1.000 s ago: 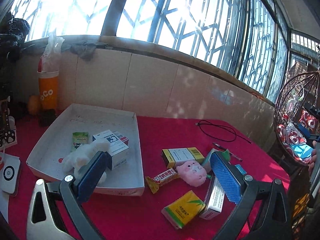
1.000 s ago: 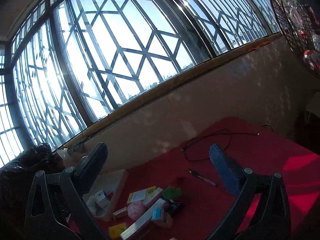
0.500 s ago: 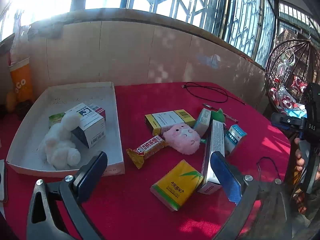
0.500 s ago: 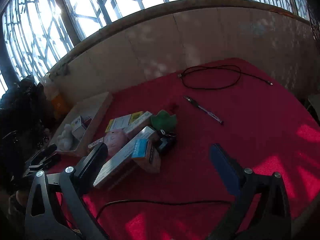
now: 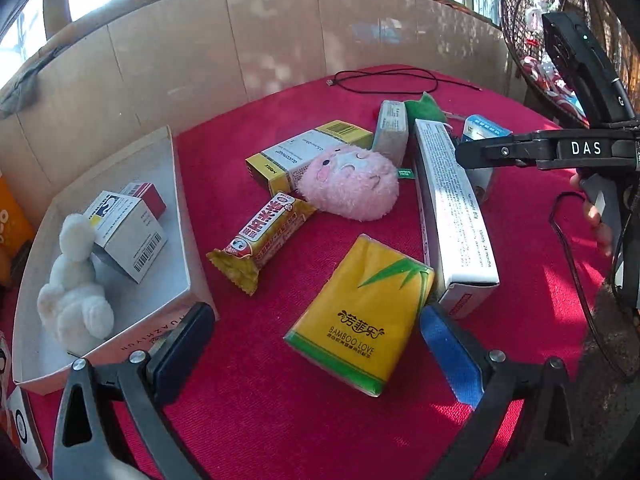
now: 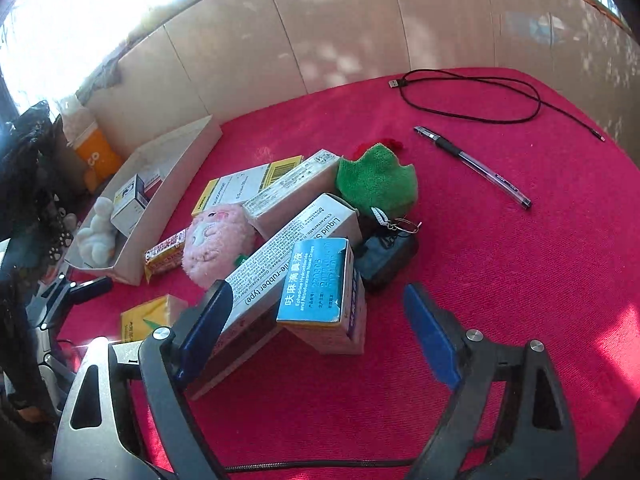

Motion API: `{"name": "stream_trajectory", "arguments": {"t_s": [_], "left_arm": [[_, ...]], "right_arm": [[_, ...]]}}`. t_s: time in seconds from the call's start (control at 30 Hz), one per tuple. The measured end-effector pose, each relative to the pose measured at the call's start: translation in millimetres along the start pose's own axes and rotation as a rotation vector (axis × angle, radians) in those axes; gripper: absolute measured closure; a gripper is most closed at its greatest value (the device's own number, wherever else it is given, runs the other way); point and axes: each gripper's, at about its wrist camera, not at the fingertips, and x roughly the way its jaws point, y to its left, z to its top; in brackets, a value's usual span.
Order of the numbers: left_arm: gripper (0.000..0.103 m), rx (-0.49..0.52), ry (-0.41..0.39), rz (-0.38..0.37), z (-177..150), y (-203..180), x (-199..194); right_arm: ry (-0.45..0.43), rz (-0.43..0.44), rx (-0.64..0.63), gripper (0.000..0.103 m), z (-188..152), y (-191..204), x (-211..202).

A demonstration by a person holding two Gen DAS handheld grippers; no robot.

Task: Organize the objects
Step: 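Grasp the yellow bamboo tissue pack with the left gripper while the right grasps the blue medicine box, then lower the tissue pack into the tray with the left gripper while the right lowers the blue box there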

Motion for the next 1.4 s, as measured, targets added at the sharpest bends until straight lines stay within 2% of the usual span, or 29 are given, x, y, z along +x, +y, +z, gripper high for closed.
{"name": "stream_trajectory", "arguments": {"t_s": [0.07, 0.1, 0.13, 0.17, 0.2, 0.23, 0.27, 0.3, 0.43, 0.6, 0.87, 1.4], "left_arm": [[0.000, 0.064, 0.015, 0.008, 3.1, -9.3, 8.5], [0.000, 0.078, 0.026, 0.008, 4.3, -11.8, 13.1], [0.001, 0.078, 0.041, -0.002, 5.0, -12.7, 16.8], [0.010, 0.066, 0.045, -0.020, 4.7, -12.9, 18.2], [0.025, 0.044, 0.038, -0.056, 3.5, -11.8, 16.8], [0.034, 0.025, 0.034, -0.080, 2.2, -10.5, 14.8], [0.047, 0.017, 0.030, -0.079, 1.0, -9.7, 12.7], [0.053, 0.011, 0.026, -0.069, 0.0, -8.7, 11.2], [0.053, -0.050, -0.004, -0.092, -5.5, -2.8, 2.1], [0.053, -0.103, -0.090, -0.103, -1.7, 2.6, -16.2], [0.053, -0.170, -0.225, -0.078, 5.0, 14.4, -46.7], [0.053, -0.270, -0.311, -0.042, -1.0, 36.0, -61.5]], "right_arm": [[0.003, 0.020, 0.011, 0.035, 0.1, -2.5, 1.8], [0.003, 0.023, 0.017, 0.038, 0.5, -3.9, 0.9], [-0.003, 0.018, 0.015, 0.047, 1.4, -3.9, -0.3], [-0.011, 0.006, 0.007, 0.064, 2.0, -4.1, -2.6], [-0.018, -0.010, -0.003, 0.072, 2.0, -4.1, -4.8], [-0.027, -0.026, -0.009, 0.077, 2.5, -4.4, -6.8], [-0.035, -0.031, -0.012, 0.079, 2.3, -5.8, -9.4], [-0.039, -0.027, -0.008, 0.079, 2.6, -7.7, -11.7], [-0.058, -0.005, 0.007, 0.079, 3.1, -12.3, -22.1], [-0.100, 0.019, 0.026, 0.079, 4.7, -12.8, -38.6], [-0.200, 0.025, -0.002, 0.079, 11.6, 0.6, -74.2], [-0.228, 0.094, -0.040, 0.079, 15.6, 25.2, -85.8]]}}
